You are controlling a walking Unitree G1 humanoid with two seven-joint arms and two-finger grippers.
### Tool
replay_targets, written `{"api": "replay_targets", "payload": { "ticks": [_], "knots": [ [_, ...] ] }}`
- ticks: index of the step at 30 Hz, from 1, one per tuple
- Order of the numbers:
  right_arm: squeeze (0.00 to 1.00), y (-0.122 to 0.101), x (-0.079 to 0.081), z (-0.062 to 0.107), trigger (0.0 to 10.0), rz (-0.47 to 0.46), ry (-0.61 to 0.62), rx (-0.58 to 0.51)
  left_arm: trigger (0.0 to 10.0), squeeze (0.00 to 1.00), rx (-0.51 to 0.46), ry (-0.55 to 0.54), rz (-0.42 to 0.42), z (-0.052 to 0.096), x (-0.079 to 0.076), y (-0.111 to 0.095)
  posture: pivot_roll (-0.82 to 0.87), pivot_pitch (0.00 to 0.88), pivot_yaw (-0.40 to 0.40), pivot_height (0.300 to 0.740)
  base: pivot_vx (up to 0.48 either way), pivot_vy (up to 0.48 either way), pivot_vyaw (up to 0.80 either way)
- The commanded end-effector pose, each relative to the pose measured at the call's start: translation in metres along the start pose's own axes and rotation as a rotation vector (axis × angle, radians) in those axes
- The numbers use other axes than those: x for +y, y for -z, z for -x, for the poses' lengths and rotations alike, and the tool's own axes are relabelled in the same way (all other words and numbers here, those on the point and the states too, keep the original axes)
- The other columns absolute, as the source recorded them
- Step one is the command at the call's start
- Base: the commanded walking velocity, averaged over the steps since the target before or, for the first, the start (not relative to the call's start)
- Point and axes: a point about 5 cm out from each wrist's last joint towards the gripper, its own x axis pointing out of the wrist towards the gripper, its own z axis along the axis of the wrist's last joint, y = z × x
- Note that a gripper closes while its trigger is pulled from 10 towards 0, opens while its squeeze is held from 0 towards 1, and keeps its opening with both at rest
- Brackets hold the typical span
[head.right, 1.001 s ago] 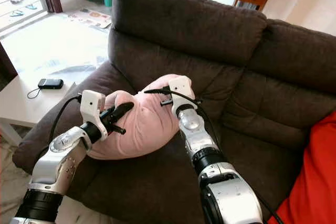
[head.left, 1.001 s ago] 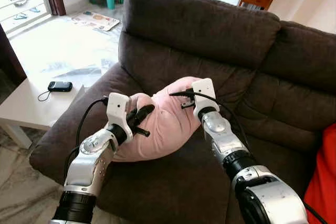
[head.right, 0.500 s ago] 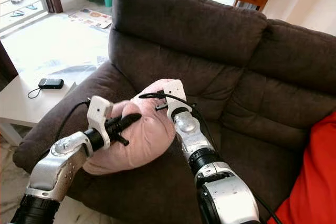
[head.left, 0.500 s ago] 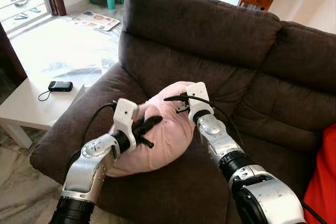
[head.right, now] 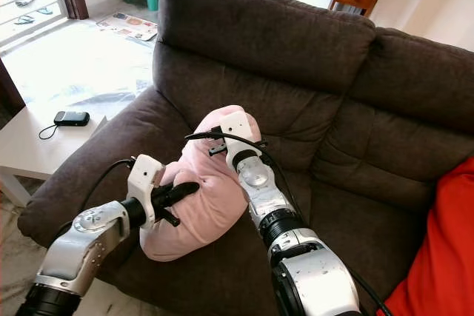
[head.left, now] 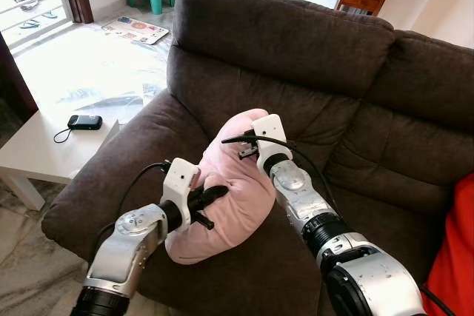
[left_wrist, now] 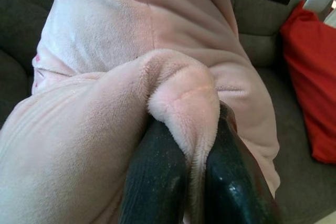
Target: Move the pillow to the sofa from floor
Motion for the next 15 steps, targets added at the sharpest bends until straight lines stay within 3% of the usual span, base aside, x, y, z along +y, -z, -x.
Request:
{"api": "replay_targets", "payload": {
  "ticks": [1,8,15],
  "knots": [
    [0.0,-0.02,0.017,-0.004,10.0,0.016,-0.083,-0.086,10.0,0.0,-0.03,0.075,-0.036,-0.004,-0.01,-0.012,0.18,0.0,-0.186,0.74,0.0,0.0,0.0],
    [0.0,-0.014,0.013,-0.003,10.0,0.018,-0.064,-0.059,10.0,0.0,-0.034,0.07,-0.061,0.009,-0.001,-0.021,0.19,0.0,-0.187,0.74,0.0,0.0,0.0],
    [0.0,-0.011,0.013,-0.002,10.0,0.015,-0.065,-0.057,10.0,0.0,-0.036,0.077,-0.07,0.01,-0.001,-0.022,0.19,0.0,-0.193,0.74,0.0,0.0,0.0]
  ]
}}
